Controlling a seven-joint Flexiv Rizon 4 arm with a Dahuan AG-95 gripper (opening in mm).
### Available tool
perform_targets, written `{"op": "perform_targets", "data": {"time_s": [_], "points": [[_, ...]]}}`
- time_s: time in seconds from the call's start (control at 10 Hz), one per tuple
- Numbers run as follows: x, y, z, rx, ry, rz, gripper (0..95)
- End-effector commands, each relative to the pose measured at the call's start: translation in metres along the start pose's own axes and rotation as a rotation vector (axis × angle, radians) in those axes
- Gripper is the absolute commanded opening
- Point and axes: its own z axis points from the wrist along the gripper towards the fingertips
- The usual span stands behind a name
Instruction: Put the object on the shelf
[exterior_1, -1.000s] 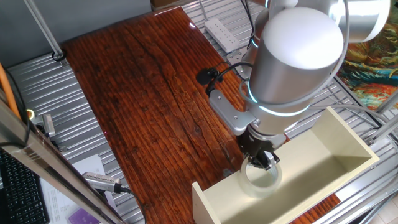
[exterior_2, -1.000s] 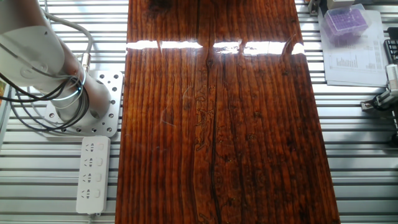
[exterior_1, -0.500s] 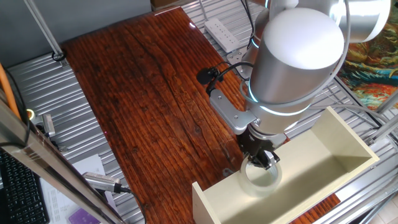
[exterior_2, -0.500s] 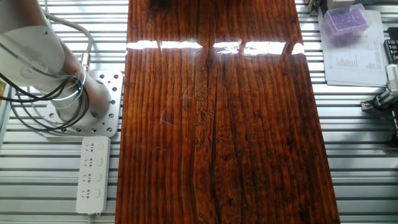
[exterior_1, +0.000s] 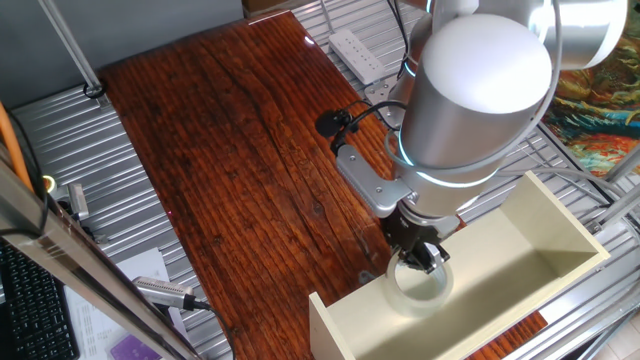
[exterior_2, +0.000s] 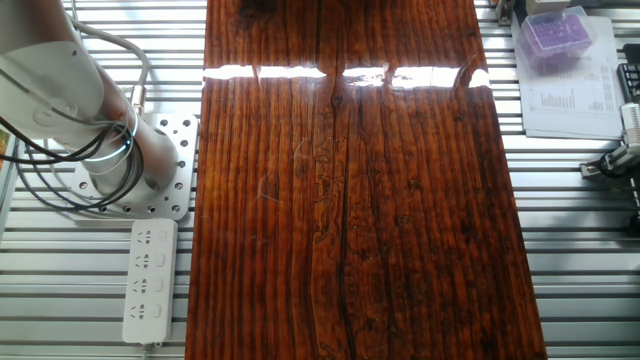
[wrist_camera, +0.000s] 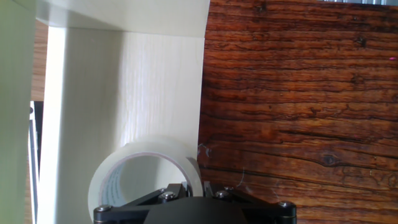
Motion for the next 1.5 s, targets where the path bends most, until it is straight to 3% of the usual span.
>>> {"op": "perform_targets", "data": {"time_s": [0.1,1.5], "points": [[0.0001,-0.0004,0.0005,-0.004,-0.003,0.0,0.0],[0.0013,0.0041,0.0026,0.011,-0.001,0.024,0.0]]}}
